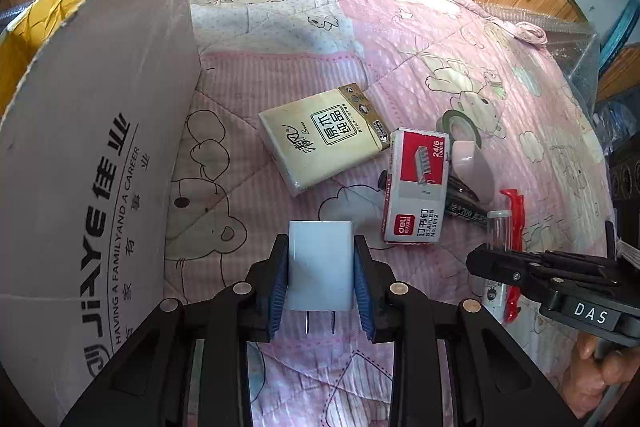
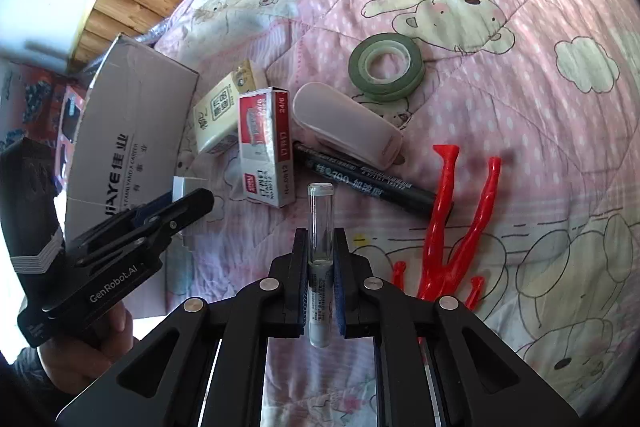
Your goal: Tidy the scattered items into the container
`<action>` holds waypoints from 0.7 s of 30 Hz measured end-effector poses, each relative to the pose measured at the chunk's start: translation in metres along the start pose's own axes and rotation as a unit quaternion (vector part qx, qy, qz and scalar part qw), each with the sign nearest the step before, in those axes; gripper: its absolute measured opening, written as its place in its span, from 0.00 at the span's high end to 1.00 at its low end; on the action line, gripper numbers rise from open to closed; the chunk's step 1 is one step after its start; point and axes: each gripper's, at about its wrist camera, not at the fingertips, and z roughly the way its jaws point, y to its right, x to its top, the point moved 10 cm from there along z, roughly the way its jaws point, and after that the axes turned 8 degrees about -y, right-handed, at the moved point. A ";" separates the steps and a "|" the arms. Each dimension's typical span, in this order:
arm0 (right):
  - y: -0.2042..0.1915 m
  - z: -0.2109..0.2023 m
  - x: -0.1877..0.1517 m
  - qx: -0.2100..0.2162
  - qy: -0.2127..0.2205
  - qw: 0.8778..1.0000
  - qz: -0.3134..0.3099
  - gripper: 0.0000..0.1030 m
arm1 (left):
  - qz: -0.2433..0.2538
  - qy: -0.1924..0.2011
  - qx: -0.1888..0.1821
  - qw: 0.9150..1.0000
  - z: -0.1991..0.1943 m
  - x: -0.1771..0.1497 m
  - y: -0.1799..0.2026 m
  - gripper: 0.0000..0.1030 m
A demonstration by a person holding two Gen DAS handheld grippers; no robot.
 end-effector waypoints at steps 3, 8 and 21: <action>-0.005 -0.005 -0.004 0.024 0.002 1.000 0.015 0.89 | -0.008 0.001 -0.009 1.000 -0.014 -0.010 -0.003 0.70; -0.018 -0.012 -0.013 0.033 0.008 0.999 0.017 0.89 | -0.015 0.007 -0.024 1.000 -0.041 -0.034 -0.013 0.70; -0.031 -0.043 -0.049 0.008 0.029 0.999 0.017 0.89 | 0.002 0.033 -0.070 0.997 -0.047 -0.005 0.067 0.70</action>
